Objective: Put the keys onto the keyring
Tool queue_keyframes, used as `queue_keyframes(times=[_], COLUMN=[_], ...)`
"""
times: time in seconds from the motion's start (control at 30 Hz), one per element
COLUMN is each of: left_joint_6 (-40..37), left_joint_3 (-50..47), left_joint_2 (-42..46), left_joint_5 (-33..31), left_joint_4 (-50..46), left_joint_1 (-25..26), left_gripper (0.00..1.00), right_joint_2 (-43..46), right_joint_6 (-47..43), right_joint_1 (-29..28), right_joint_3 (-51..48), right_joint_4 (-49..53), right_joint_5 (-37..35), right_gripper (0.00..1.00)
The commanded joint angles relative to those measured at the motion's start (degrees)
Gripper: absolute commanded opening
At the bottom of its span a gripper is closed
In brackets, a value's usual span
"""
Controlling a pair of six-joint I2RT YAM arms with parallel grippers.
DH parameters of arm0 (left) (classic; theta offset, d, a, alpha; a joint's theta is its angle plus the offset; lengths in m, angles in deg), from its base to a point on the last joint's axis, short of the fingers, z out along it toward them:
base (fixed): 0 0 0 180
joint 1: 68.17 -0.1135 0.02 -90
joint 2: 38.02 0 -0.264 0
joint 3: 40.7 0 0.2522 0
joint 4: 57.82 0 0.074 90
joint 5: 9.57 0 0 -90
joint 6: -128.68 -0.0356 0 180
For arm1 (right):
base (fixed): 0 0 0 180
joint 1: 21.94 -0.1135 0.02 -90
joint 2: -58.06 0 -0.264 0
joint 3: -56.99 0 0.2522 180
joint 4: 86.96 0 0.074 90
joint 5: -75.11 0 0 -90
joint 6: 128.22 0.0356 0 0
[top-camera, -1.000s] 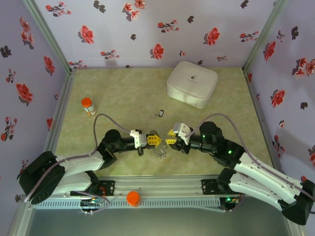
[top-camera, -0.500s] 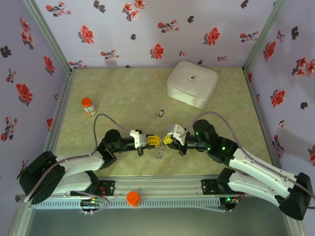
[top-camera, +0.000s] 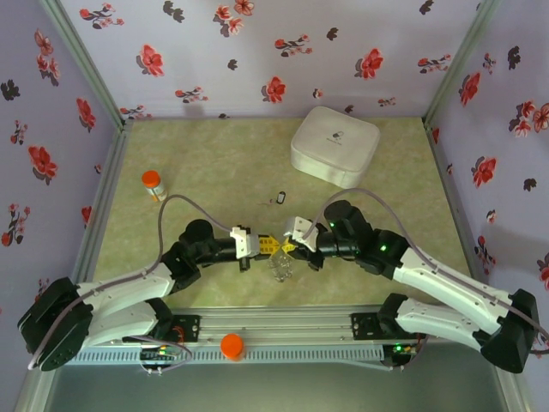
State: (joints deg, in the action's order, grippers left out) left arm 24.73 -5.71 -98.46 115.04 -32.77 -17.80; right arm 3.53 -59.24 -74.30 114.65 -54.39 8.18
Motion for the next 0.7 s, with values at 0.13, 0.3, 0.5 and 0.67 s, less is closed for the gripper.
queue_keyframes(times=[0.13, 0.3, 0.5, 0.67], left_joint_6=[1.62, 3.54, 4.68, 5.09], left_joint_3=[-2.09, -3.25, -2.54, -2.47], left_joint_2=[0.88, 0.14, 0.15, 0.16], left_joint_5=[-0.86, -0.53, 0.61, 0.72], left_joint_4=[7.26, 13.43, 14.34, 15.14], left_joint_1=[0.25, 0.2, 0.08, 0.08], left_gripper=[0.0, 0.0, 0.0, 0.0], right_joint_2=[4.26, 5.6, 4.27, 1.85], right_joint_6=[1.94, 4.16, 7.42, 8.64], right_joint_1=[0.06, 0.21, 0.01, -0.02], right_joint_3=[-3.07, -6.92, -9.29, -9.63], right_joint_4=[-5.22, -7.38, -13.02, -15.84], right_joint_5=[-2.07, -2.51, -0.74, 1.83], right_gripper=[0.35, 0.36, 0.37, 0.36])
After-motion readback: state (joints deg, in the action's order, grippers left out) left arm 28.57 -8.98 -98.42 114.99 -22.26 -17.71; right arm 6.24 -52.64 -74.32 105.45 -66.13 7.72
